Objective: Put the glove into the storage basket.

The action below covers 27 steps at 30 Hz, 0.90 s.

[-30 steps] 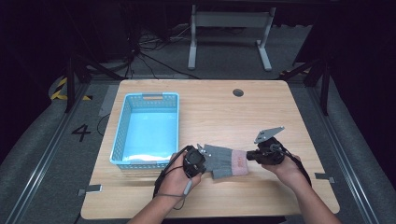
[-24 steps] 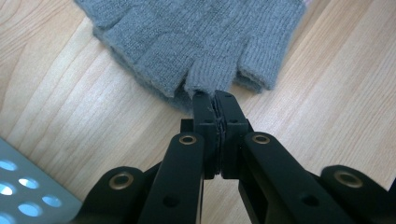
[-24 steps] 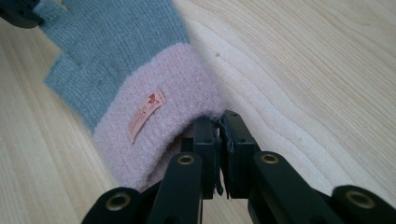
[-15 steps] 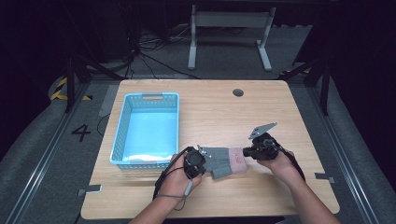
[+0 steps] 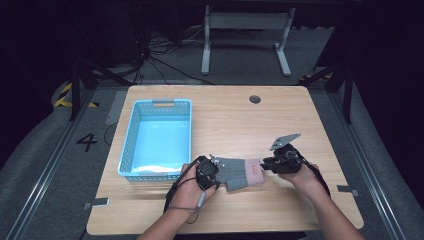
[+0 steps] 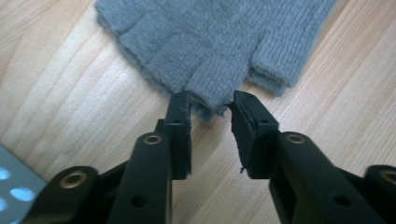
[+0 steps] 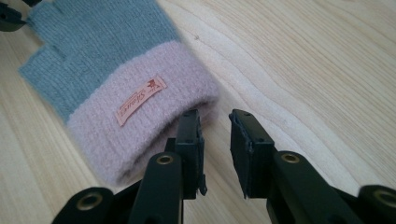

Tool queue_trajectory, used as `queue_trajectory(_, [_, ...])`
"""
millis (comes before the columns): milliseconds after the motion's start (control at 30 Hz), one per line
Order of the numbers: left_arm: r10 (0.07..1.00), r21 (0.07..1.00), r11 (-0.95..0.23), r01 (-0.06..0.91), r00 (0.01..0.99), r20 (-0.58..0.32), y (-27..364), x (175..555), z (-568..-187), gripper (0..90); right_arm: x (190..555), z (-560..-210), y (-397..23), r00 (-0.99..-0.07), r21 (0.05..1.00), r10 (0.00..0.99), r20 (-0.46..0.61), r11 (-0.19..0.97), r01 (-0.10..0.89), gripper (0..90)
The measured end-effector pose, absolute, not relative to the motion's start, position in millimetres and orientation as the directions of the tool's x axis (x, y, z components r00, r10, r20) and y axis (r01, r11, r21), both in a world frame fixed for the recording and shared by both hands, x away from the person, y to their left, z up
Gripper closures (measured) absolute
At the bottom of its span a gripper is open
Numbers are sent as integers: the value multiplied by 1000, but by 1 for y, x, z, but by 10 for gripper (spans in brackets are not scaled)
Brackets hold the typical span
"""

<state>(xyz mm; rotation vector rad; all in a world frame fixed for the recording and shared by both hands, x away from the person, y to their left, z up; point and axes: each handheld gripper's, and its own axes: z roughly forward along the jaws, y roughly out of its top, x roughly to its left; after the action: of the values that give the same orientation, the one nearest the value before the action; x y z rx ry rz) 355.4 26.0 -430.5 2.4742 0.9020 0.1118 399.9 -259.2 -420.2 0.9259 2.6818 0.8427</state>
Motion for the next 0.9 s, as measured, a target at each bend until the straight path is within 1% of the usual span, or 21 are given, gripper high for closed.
queue_trajectory(133, [625, 497, -646, 579, 776, -90, 29, 352, -426, 611, 396, -414, -266, -781, 582, 624, 13, 631, 513, 711])
queue_trajectory(333, [610, 527, -642, 556, 787, -87, 27, 349, -414, 558, 391, -406, -278, -763, 604, 646, 19, 601, 524, 677])
queue_trajectory(467, [602, 534, -644, 548, 793, -89, 24, 349, -409, 545, 390, -404, -286, -745, 611, 667, 25, 580, 539, 651])
queue_trajectory(600, [592, 553, -631, 544, 799, -111, 20, 350, -403, 546, 391, -403, -294, -732, 618, 680, 25, 565, 547, 646])
queue_trajectory(833, [558, 559, -643, 523, 820, -126, -1, 359, -399, 494, 390, -400, -305, -714, 628, 699, 35, 540, 560, 634])
queue_trajectory(900, [556, 544, -639, 544, 815, -162, -6, 365, -400, 501, 390, -399, -306, -714, 633, 700, 34, 538, 557, 631])
